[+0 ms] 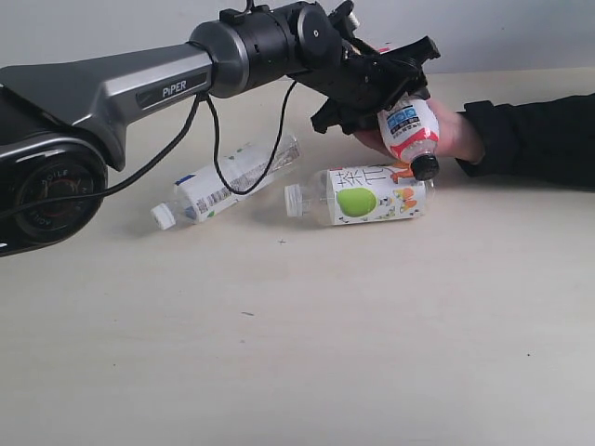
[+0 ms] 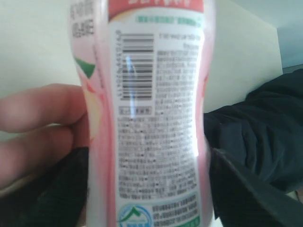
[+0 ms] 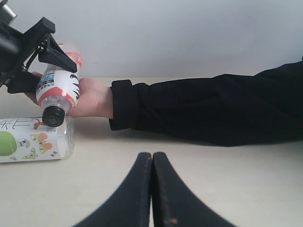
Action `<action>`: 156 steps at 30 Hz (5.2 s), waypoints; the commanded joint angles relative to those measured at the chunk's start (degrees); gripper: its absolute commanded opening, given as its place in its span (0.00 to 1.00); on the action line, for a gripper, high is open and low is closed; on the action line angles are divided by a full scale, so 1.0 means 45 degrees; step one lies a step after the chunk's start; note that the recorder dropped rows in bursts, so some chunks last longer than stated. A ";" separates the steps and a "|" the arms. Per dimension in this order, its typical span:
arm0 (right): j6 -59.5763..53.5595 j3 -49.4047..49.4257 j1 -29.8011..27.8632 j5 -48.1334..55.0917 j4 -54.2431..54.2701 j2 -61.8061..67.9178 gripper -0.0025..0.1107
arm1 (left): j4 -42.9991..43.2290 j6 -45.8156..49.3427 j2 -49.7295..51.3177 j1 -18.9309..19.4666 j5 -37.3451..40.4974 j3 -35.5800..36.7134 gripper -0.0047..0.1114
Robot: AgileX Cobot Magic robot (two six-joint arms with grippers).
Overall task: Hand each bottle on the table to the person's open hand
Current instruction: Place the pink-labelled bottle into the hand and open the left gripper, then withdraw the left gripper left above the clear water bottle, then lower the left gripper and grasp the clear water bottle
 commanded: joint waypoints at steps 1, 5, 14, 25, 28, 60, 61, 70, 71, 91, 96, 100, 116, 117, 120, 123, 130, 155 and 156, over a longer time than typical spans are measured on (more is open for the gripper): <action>-0.0062 0.0055 -0.0056 -0.0135 -0.0058 -0.0078 0.02 | -0.0237 0.0101 0.0036 -0.0002 -0.0066 -0.0060 0.63; -0.0062 0.0055 -0.0056 -0.0135 -0.0058 -0.0078 0.02 | -0.0237 0.0719 -0.0036 -0.0002 0.0161 -0.0060 0.63; -0.0062 0.0055 -0.0056 -0.0135 -0.0058 -0.0078 0.02 | -0.0160 0.0744 -0.0143 -0.0002 0.0499 -0.0060 0.80; -0.0062 0.0055 -0.0056 -0.0135 -0.0058 -0.0078 0.02 | -0.0160 0.0744 -0.0143 -0.0002 0.0755 -0.0060 0.84; -0.0062 0.0055 -0.0056 -0.0135 -0.0058 -0.0078 0.02 | -0.0160 0.0744 -0.0143 -0.0002 0.0924 -0.0060 0.84; -0.0062 0.0055 -0.0056 -0.0135 -0.0058 -0.0078 0.02 | 0.2306 0.4118 -0.2924 -0.0002 0.7048 -0.0060 0.16; -0.0062 0.0055 -0.0056 -0.0135 -0.0058 -0.0078 0.02 | 0.2306 0.4228 -0.3054 -0.0002 0.7332 -0.0060 0.07; -0.0062 0.0055 -0.0056 -0.0161 -0.0058 -0.0078 0.02 | 0.2619 0.6849 -0.4150 -0.0002 0.8684 -0.0060 0.04; -0.0062 0.0055 -0.0056 -0.0161 -0.0058 -0.0078 0.02 | 0.2619 0.7087 -0.4301 -0.0002 0.8684 0.0053 0.04; -0.0062 0.0055 -0.0056 -0.0161 -0.0058 -0.0078 0.02 | 0.4516 0.9712 -0.7865 0.0140 0.7260 0.7760 0.04; -0.0062 0.0055 -0.0056 -0.0161 -0.0058 -0.0078 0.02 | 0.5052 0.9686 -0.7987 0.0852 0.6511 0.8395 0.04; -0.0062 0.0055 -0.0056 -0.0161 -0.0058 -0.0078 0.02 | 0.5106 0.9330 -0.7960 0.1780 0.6365 0.8395 0.04; -0.0062 0.0055 -0.0056 -0.0161 -0.0058 -0.0078 0.02 | 0.5129 1.2161 -0.7960 0.3006 0.5917 0.8395 0.04; -0.0062 0.0055 -0.0056 -0.0161 -0.0058 -0.0078 0.02 | 0.5129 1.2342 -0.7960 0.3006 0.5832 0.8395 0.04; -0.0062 0.0055 -0.0056 -0.0161 -0.0058 -0.0078 0.02 | 0.5129 1.2807 -0.7960 0.3006 0.5805 0.8395 0.04; -0.0062 0.0055 -0.0056 -0.0161 -0.0058 -0.0078 0.02 | 0.5129 1.3097 -0.7960 0.3006 0.5707 0.8395 0.04; -0.0062 0.0055 -0.0056 -0.0161 -0.0058 -0.0078 0.02 | 0.5129 1.3093 -0.7960 0.3006 0.5809 0.8395 0.04; -0.0062 0.0055 -0.0056 -0.0136 -0.0058 -0.0078 0.02 | 0.2879 1.3047 -0.7960 0.3006 0.6104 0.8395 0.04; -0.0062 0.0055 -0.0056 -0.0136 -0.0058 -0.0078 0.02 | 0.2879 1.3047 -0.7960 0.3006 0.6104 0.8395 0.04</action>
